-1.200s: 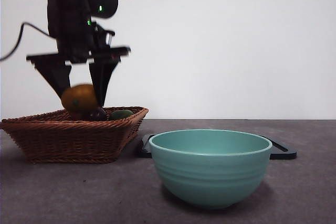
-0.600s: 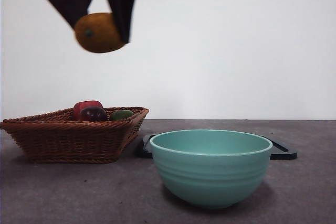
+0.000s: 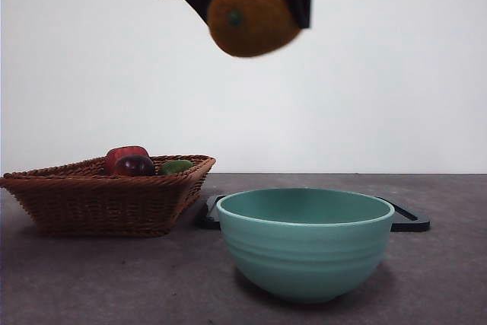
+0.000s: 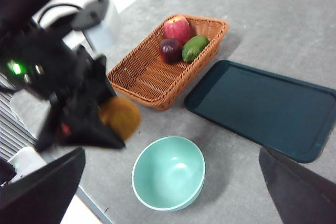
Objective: Pick up the wifruite, put it on the bowl, pick up the plate, put it on desk
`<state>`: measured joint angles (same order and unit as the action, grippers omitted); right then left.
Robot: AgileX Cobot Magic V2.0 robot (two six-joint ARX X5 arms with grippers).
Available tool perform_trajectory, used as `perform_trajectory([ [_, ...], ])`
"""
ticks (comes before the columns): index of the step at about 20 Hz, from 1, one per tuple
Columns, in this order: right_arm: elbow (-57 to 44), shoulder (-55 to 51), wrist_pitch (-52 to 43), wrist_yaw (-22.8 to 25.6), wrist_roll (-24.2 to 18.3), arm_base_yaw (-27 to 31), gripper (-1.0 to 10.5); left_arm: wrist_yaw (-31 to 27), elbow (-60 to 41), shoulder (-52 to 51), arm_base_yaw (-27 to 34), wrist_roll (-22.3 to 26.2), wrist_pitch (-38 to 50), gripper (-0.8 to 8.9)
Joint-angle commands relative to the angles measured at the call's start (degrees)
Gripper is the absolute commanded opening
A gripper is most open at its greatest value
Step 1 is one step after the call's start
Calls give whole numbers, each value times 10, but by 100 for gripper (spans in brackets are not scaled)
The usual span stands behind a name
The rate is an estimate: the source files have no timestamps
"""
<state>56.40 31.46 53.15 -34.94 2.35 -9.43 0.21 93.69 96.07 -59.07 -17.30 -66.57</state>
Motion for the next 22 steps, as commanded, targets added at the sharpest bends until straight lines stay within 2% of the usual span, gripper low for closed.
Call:
perform_trajectory([
  [1, 14, 1, -2, -3, 0, -2, 629, 0, 10, 42, -15, -1, 8, 236],
  [5, 19, -3, -2, -2, 0, -2, 629, 0, 10, 98, -24, 1, 49, 236],
  [22, 26, -6, -3, -1, 0, -2, 629, -1, 10, 231, -17, 8, 66, 240],
])
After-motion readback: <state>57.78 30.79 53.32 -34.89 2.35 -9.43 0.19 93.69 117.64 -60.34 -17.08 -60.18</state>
